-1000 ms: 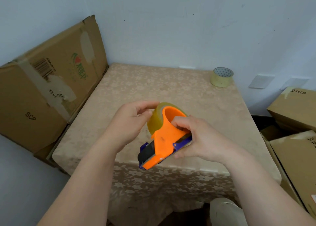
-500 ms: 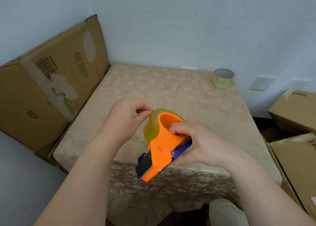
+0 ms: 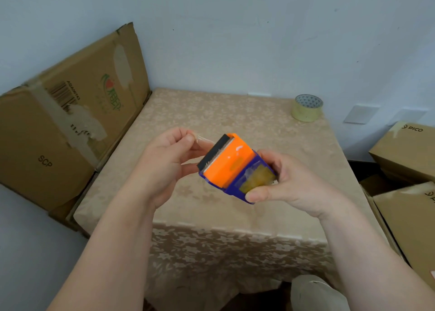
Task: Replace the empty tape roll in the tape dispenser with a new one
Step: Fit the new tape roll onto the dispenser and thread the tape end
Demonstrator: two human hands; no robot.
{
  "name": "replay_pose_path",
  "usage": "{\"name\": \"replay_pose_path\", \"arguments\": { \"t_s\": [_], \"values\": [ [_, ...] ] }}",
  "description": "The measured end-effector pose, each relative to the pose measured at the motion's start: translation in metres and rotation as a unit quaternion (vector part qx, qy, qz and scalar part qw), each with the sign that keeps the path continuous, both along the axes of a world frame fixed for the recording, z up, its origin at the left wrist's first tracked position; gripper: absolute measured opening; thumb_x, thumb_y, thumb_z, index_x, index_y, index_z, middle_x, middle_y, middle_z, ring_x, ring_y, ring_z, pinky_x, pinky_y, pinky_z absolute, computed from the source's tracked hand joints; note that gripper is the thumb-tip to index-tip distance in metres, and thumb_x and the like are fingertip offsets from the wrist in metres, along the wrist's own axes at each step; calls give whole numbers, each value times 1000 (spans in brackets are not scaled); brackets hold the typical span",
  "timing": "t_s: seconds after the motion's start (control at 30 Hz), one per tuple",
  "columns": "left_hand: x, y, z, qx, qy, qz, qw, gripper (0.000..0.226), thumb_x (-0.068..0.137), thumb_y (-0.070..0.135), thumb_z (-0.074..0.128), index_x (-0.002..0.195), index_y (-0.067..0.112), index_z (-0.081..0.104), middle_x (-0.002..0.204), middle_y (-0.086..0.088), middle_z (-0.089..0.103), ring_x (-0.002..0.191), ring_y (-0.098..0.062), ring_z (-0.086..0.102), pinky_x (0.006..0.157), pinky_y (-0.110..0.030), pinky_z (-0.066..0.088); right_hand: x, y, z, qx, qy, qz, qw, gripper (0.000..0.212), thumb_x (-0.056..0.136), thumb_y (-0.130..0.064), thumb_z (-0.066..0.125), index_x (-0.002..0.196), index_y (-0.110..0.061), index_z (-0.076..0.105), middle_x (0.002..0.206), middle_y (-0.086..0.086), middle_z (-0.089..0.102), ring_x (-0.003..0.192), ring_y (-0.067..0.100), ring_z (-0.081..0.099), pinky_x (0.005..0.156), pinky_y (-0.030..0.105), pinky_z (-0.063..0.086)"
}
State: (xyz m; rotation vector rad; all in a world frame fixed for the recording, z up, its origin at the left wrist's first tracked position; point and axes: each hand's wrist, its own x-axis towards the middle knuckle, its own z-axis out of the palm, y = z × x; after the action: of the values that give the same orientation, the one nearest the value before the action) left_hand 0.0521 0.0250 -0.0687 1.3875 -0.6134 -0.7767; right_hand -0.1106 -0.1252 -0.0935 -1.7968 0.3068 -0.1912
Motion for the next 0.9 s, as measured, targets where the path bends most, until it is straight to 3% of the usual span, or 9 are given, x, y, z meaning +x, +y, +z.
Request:
{"name": "replay_pose_path", "arguments": {
  "t_s": [0.1,0.17,0.27,0.37,0.53,0.73,0.83,0.9],
  "values": [
    [-1,3,4,-13,15,10,1000,27,99,11,33,75,11,48,55,9,66,47,-2,59,46,-17,48,1,1,1,37,-8,-3,999,85,45,-41,88,108,6,56,97,32,62,80,23,60,69,37,51],
    [-1,3,6,-18,25,26,999,28,98,12,34,74,12,48,53,9,64,45,-2,57,46,-18,49,2,3,2,70,-9,6,997,88,43,-51,87,106,3,58,92,21,65,79,22,61,66,33,52],
    [-2,0,3,-3,37,27,999,16,96,12,41,91,9,55,67,2,62,57,-10,60,54,-28,55,3,11,6,141,-16,50,989,61,50,-51,84,97,-15,70,87,3,71,76,14,64,68,26,51],
    [-3,-3,-3,52,26,6,998,25,92,13,47,114,7,59,84,-5,66,73,-17,62,70,-34,53,0,15,8,186,3,97,978,53,60,-49,79,99,-15,70,86,8,74,76,17,68,72,30,54],
    [3,-3,-10,57,41,4,998,11,88,8,54,90,17,61,62,8,70,54,-4,64,59,-21,52,-2,16,10,227,6,97,969,50,59,-49,80,96,-17,71,79,4,72,65,15,67,63,25,56],
    [11,-5,-20,90,46,72,992,20,87,9,55,70,18,59,47,6,65,44,-6,61,49,-17,53,3,17,7,155,30,74,985,62,46,-57,83,94,-21,70,86,2,70,75,16,64,72,28,51],
    [17,-2,-18,74,62,80,992,14,88,11,56,75,14,57,43,6,61,39,-4,56,42,-13,48,5,20,7,89,54,61,993,45,50,-46,82,87,-24,70,78,-6,69,70,9,62,66,24,49],
    [22,4,-15,60,56,95,992,17,90,9,53,74,13,54,41,5,62,37,-1,57,40,-11,45,5,21,6,-9,98,50,994,41,54,-46,78,88,-25,68,74,-10,68,67,6,63,66,24,48]
  ]
}}
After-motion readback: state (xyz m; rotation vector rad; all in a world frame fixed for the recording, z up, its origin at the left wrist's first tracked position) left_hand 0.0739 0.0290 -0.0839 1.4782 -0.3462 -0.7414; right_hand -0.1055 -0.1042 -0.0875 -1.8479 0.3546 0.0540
